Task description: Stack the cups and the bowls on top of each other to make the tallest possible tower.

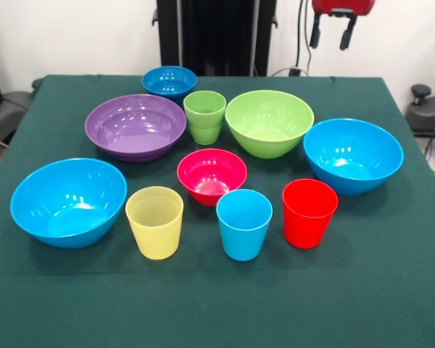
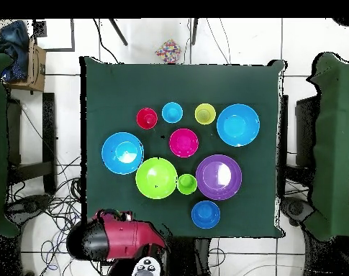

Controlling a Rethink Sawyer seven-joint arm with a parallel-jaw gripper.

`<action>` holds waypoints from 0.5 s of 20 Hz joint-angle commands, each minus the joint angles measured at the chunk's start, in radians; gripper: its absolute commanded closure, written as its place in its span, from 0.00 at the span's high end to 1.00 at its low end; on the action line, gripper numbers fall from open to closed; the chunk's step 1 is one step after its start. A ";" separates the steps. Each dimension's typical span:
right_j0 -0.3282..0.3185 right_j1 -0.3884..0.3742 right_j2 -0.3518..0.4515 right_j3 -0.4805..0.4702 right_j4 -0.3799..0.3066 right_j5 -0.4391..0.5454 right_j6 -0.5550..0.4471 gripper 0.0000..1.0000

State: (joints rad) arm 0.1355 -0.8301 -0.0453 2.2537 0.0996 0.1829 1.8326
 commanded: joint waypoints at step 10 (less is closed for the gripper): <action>0.044 0.060 -0.023 0.037 -0.024 0.026 0.148 1.00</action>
State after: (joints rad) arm 0.1682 -0.8308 -0.0696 2.2658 0.0996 0.1706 1.8326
